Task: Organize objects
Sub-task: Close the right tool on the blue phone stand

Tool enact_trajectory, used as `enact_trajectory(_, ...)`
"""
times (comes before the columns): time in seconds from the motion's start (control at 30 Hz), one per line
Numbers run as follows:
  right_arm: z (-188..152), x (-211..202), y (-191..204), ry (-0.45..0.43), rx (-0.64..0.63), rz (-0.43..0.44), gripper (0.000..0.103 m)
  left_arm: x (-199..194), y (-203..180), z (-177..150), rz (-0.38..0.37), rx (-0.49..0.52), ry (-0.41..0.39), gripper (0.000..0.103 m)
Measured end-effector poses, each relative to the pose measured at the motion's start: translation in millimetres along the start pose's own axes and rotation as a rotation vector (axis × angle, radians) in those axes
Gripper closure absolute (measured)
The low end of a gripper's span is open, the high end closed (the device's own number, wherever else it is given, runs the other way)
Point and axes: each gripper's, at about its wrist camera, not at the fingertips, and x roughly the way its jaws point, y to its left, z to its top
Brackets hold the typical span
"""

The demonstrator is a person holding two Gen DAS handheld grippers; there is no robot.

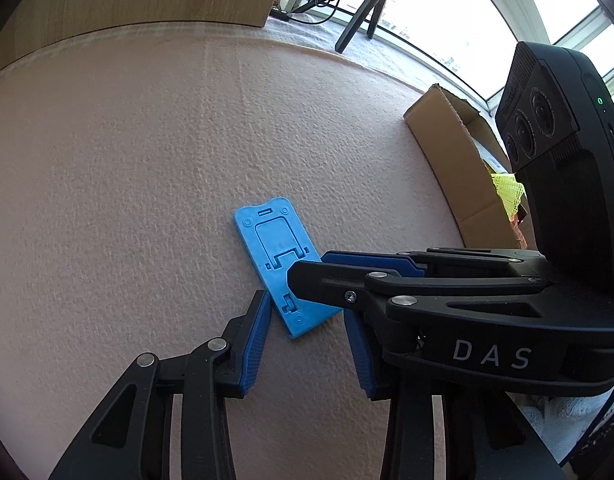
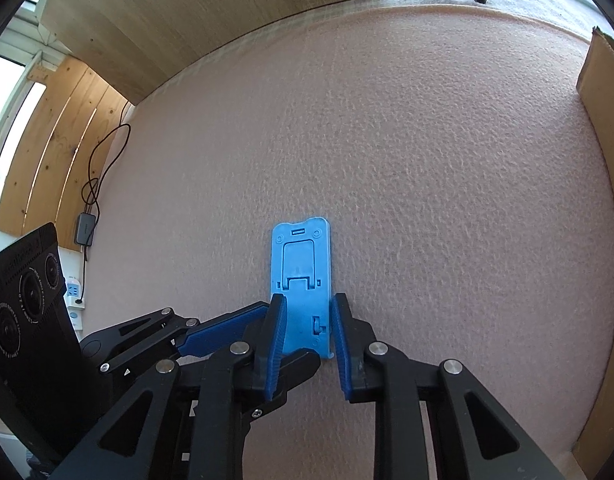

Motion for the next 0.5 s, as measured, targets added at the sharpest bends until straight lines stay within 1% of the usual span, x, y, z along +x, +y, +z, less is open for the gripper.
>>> enact_trajectory(0.2,-6.6,-20.7,-1.8,-0.037,-0.009,-0.008,0.082,-8.4,-16.6,-0.5,-0.016,0.021,-0.016,0.063)
enact_trajectory(0.37,-13.5,-48.5,-10.5,-0.083,-0.012,-0.018,0.082,-16.4,-41.6,3.1,-0.027,0.064,-0.037,0.063)
enact_trajectory(0.5,-21.9,-72.9,-25.4,-0.121,0.01,-0.016,0.082,-20.6,-64.5,4.3,-0.049,0.091,-0.045,0.063)
